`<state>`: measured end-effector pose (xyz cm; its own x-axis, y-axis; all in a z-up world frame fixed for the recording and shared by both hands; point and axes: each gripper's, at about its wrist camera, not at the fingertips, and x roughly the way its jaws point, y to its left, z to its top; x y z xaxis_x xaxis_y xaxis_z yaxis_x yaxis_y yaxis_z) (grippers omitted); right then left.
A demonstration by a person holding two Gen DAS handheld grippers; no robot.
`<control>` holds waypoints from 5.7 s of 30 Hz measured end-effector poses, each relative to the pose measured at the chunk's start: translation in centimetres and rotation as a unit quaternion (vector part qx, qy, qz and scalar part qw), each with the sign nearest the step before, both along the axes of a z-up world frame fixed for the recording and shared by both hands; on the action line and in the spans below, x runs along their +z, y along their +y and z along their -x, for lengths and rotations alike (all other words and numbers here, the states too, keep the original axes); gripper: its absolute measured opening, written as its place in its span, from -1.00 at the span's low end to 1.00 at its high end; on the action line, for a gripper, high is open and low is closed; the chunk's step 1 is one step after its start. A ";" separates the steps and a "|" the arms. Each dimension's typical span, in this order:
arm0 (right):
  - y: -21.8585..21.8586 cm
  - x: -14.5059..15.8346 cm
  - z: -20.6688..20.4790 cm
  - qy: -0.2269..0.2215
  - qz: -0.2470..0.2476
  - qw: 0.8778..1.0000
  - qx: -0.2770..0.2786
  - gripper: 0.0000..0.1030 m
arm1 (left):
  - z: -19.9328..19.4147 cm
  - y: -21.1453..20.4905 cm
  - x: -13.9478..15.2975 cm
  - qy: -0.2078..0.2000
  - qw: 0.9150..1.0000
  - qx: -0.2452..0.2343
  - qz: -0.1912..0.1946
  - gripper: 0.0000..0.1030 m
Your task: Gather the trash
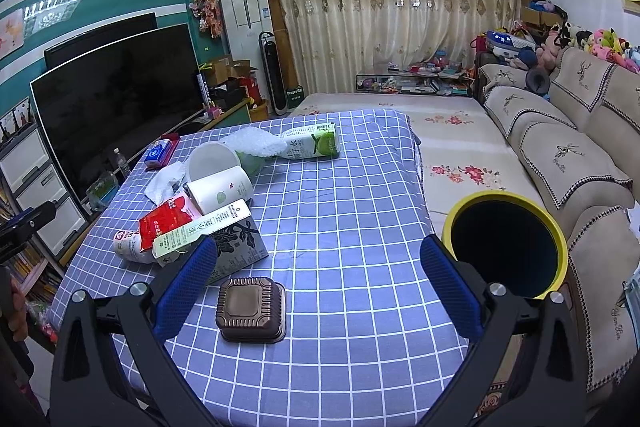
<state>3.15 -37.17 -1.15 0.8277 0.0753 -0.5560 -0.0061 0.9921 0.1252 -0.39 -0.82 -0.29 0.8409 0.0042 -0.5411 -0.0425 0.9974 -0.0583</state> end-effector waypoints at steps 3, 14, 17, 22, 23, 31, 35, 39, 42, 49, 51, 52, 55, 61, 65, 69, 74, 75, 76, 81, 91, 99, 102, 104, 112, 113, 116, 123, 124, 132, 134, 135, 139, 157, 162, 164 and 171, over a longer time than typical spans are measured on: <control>0.0 0.0 0.0 0.001 -0.001 1.000 -0.001 0.88 | 0.0 0.0 0.0 0.002 1.000 -0.001 0.001 0.93; -0.2 -0.5 0.0 0.005 -0.002 1.000 0.000 0.88 | -0.1 0.0 -0.1 0.003 1.000 -0.002 0.001 0.93; -0.2 -0.5 0.0 0.005 -0.002 1.000 0.001 0.88 | -0.1 0.0 -0.2 0.003 1.000 -0.001 0.001 0.93; -0.2 -0.5 -0.1 0.005 -0.002 1.000 0.001 0.88 | -0.1 0.0 -0.2 0.004 1.000 -0.002 0.001 0.93; -0.2 -0.6 0.0 0.005 -0.002 1.000 0.001 0.88 | -0.1 0.0 -0.2 0.004 1.000 -0.002 0.001 0.93; -0.2 -0.5 -0.1 0.005 -0.002 1.000 0.001 0.88 | -0.1 0.0 -0.2 0.004 1.000 -0.001 0.001 0.93; -0.1 -0.6 0.0 0.005 -0.003 1.000 0.001 0.88 | -0.1 0.0 -0.2 0.004 1.000 -0.002 0.001 0.93; -0.1 -0.6 0.0 0.005 -0.003 1.000 0.001 0.88 | -0.2 0.0 -0.2 0.003 1.000 -0.001 0.001 0.93; -0.1 -0.5 -0.1 0.005 -0.003 1.000 0.001 0.88 | -0.2 -0.1 -0.2 0.004 1.000 -0.001 0.001 0.93; -0.1 -0.5 -0.1 0.005 -0.003 1.000 0.001 0.88 | -0.1 0.0 -0.3 0.005 1.000 -0.002 0.001 0.93; -0.1 -0.5 -0.1 0.006 -0.003 1.000 0.001 0.88 | -0.1 -0.1 -0.5 0.005 1.000 -0.002 0.001 0.93; -0.1 -0.5 -0.1 0.006 -0.002 1.000 0.001 0.88 | -0.1 0.0 -0.5 0.006 1.000 -0.002 0.001 0.93; -0.1 -0.5 -0.1 0.006 -0.003 1.000 0.000 0.88 | -0.1 -0.1 -0.5 0.005 1.000 -0.003 0.001 0.93; 0.0 -1.0 -0.3 0.010 -0.003 1.000 0.004 0.88 | -0.1 -0.1 -0.6 0.006 1.000 -0.001 0.001 0.93; 1.3 -3.0 -1.0 0.038 -0.007 0.999 0.031 0.88 | -0.4 -0.1 -1.3 0.011 1.000 0.001 0.005 0.93; 3.3 -4.9 -1.7 0.051 0.000 0.997 0.056 0.88 | -0.9 0.1 -1.7 0.016 1.000 0.002 0.006 0.93; 4.7 -6.5 -2.6 0.068 -0.003 0.995 0.067 0.86 | -1.7 0.4 -2.3 0.026 1.000 0.002 0.014 0.93; 4.9 -6.8 -2.8 0.072 -0.001 0.995 0.067 0.83 | -2.0 0.5 -2.4 0.029 0.999 0.002 0.015 0.93; 5.1 -7.2 -3.0 0.077 0.001 0.995 0.067 0.78 | -2.2 0.6 -2.5 0.031 0.999 0.002 0.016 0.93; 5.9 -8.9 -3.9 0.104 0.006 0.992 0.075 0.66 | -3.0 0.6 -3.4 0.045 0.999 -0.002 0.019 0.93; 7.2 -10.8 -4.4 0.128 0.026 0.988 0.083 0.23 | -3.6 0.4 -4.0 0.054 0.998 -0.006 0.023 0.93; 5.2 -8.6 -3.9 0.097 0.016 0.992 0.076 0.20 | -3.5 0.0 -4.0 0.049 0.998 -0.016 0.021 0.93; 0.7 -6.8 -4.7 0.077 0.017 0.997 0.022 0.21 | -3.3 -0.3 -3.9 0.046 0.998 -0.027 0.020 0.93; -3.6 -6.0 -5.7 0.076 0.017 0.997 -0.026 0.21 | -3.2 -0.7 -3.8 0.045 0.998 -0.036 0.019 0.93; -20.6 -11.2 -12.2 0.223 -0.008 0.961 -0.162 0.22 | -3.7 -2.5 -4.1 0.051 0.997 -0.062 0.014 0.93; -21.8 -12.6 -12.9 0.253 -0.007 0.952 -0.170 0.22 | -3.8 -2.9 -4.2 0.053 0.996 -0.067 0.013 0.93; -23.8 -15.7 -14.7 0.306 -0.015 0.935 -0.176 0.23 | -4.2 -3.9 -4.2 0.056 0.995 -0.081 0.009 0.93; -25.2 -19.4 -17.5 0.366 -0.009 0.913 -0.179 0.24 | -5.3 -7.6 -4.8 0.059 0.987 -0.148 -0.005 0.93; -25.1 -19.5 -17.8 0.370 -0.009 0.912 -0.178 0.25 | -5.4 -8.2 -4.9 0.061 0.985 -0.161 -0.006 0.93; -24.7 -19.0 -17.7 0.357 -0.006 0.919 -0.167 0.35 | -7.1 -11.6 -5.6 0.065 0.967 -0.245 -0.009 0.93; -24.7 -18.7 -17.7 0.352 -0.005 0.921 -0.165 0.36 | -7.6 -11.7 -5.6 0.062 0.964 -0.259 -0.001 0.93; -24.7 -18.5 -17.6 0.350 -0.003 0.922 -0.165 0.37 | -7.9 -11.7 -5.6 0.062 0.963 -0.264 0.002 0.93; -25.3 -18.6 -17.4 0.343 -0.004 0.926 -0.160 0.37 | -8.8 -11.9 -5.5 0.062 0.953 -0.295 0.011 0.93; -22.1 -15.6 -15.9 0.317 0.002 0.937 -0.143 0.41 | -11.4 -14.4 -7.7 0.106 0.937 -0.333 -0.009 0.14; -22.0 -15.9 -16.0 0.317 0.001 0.938 -0.142 0.41 | -12.3 -16.0 -8.4 0.117 0.936 -0.329 -0.034 0.14; -21.8 -16.0 -16.0 0.318 0.003 0.938 -0.139 0.41 | -12.5 -16.5 -8.6 0.120 0.937 -0.326 -0.045 0.14; -21.7 -16.3 -15.7 0.316 0.004 0.939 -0.134 0.42 | -13.1 -18.9 -10.2 0.152 0.925 -0.340 -0.068 -0.13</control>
